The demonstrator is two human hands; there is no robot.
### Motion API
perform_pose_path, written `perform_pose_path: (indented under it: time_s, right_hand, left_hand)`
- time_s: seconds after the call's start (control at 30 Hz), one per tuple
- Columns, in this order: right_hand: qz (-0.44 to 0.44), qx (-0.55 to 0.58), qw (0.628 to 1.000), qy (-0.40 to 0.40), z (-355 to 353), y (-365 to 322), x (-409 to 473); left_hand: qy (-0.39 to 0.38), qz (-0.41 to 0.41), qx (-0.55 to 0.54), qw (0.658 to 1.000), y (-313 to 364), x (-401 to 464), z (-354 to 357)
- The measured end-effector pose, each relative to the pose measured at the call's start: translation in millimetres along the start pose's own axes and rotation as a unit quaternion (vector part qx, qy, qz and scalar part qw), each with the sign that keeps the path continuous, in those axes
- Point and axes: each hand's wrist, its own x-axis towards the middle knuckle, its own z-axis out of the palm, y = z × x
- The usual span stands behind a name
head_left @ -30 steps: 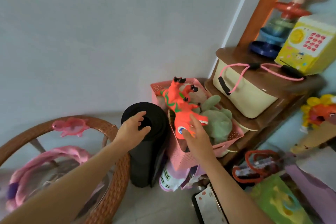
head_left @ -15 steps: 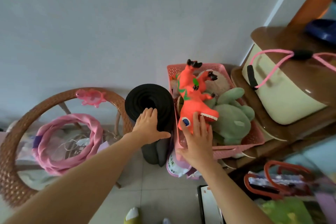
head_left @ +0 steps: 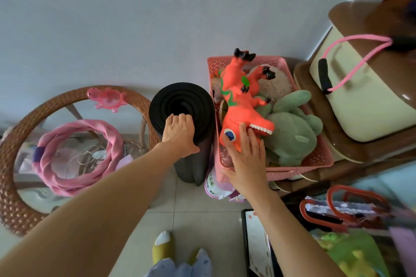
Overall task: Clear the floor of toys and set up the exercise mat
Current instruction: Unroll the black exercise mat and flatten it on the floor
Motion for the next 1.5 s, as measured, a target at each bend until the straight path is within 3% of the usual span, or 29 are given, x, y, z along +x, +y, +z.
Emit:
perform_pose_path:
  time_s: [0.73,0.83,0.97,1.03,1.13,1.27,1.5]
  right_hand:
    - [-0.007,0.047,0.999,0.007,-3.9,-7.5,-5.9]
    - [0.016,0.086,0.991,0.100,2.4,-22.8,-26.5]
    - [0.046,0.219,0.952,0.209,25.2,-61.1,-72.5]
    - [0.057,0.342,0.928,0.139,38.0,-81.9,-93.2]
    - [0.096,0.498,0.862,0.013,48.6,-112.7,-125.3]
    - [0.156,0.558,0.815,-0.015,52.0,-150.5,-159.5]
    - [0.214,0.547,0.810,-0.016,60.3,-228.1,-228.9]
  left_hand:
    - [-0.001,0.044,0.000,0.999,17.6,-127.7,48.2]
    - [-0.007,0.058,-0.004,0.998,16.5,-149.9,54.4]
    - [-0.023,0.072,0.005,0.997,11.4,-169.6,62.6]
    - [-0.022,0.085,0.003,0.996,6.5,-178.9,66.6]
    - [-0.018,0.114,-0.014,0.993,-10.6,-201.8,72.8]
    - [-0.018,0.157,-0.012,0.987,-37.1,-241.8,84.3]
    - [-0.019,0.200,-0.011,0.980,-86.1,-317.3,105.1]
